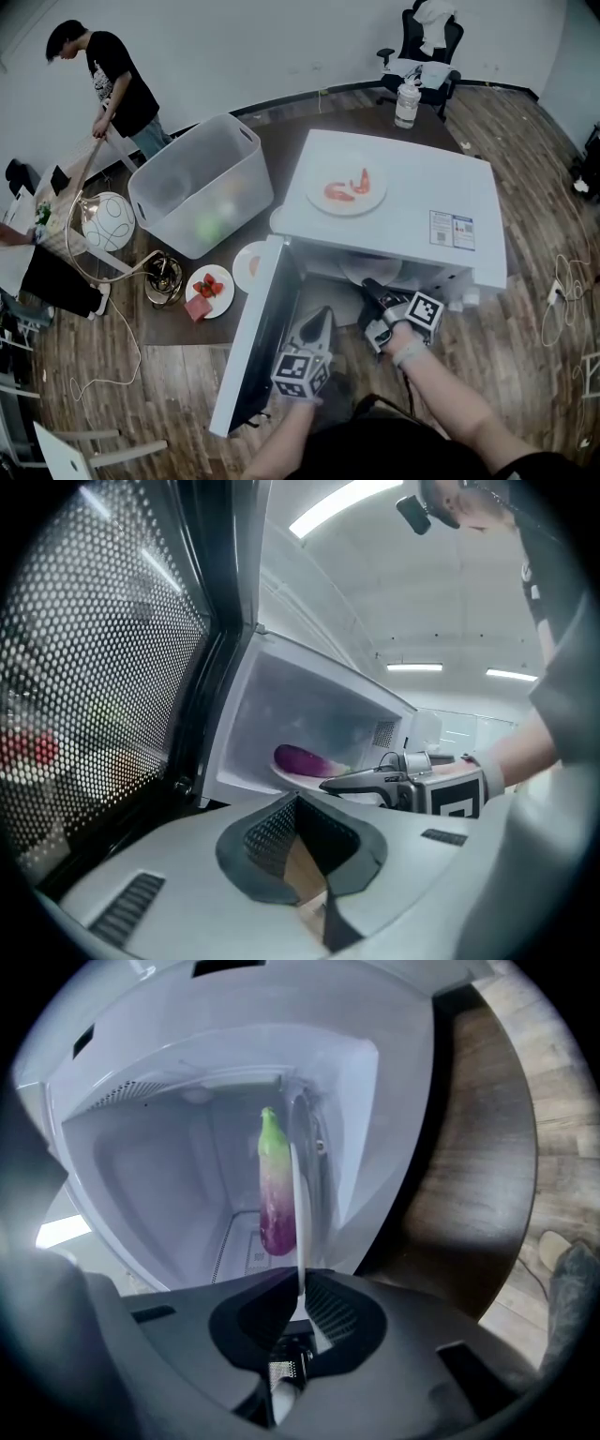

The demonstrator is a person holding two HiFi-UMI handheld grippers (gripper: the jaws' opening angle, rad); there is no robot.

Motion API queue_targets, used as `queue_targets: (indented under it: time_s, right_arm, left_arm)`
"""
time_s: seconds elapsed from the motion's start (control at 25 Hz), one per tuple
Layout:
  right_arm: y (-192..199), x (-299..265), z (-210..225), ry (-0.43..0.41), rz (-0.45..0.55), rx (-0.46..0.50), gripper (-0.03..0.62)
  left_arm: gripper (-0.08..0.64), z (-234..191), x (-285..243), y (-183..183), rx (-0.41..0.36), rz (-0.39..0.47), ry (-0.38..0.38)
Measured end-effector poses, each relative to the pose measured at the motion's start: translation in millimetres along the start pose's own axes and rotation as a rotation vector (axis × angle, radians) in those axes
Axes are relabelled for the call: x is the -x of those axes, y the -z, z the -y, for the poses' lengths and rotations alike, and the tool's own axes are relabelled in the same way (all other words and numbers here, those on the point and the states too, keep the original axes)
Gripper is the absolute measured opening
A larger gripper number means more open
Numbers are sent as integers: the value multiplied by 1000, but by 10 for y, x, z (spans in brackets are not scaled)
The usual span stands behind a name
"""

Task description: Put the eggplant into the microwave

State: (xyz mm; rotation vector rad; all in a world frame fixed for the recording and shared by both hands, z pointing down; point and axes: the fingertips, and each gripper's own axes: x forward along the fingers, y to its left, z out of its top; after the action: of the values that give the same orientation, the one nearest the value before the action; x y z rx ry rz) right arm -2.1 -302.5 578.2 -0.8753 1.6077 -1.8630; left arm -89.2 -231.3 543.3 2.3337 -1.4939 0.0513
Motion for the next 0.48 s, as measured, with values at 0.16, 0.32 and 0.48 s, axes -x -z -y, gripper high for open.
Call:
queue_targets:
  time_s: [0.16,0.32,0.48]
  right_arm:
    - [-44,-27,14,1,6,-6,20]
    - [-35,-62,15,0,0,-15,20]
    - [-9,-91,7,-8,-6,-35,20]
  left_arm:
    - [0,-32,-33,5,-2,-5,-1]
    - [0,-41,-63,-14,-1,-5,2]
    - [2,-51,-71,-18,1,-8,1]
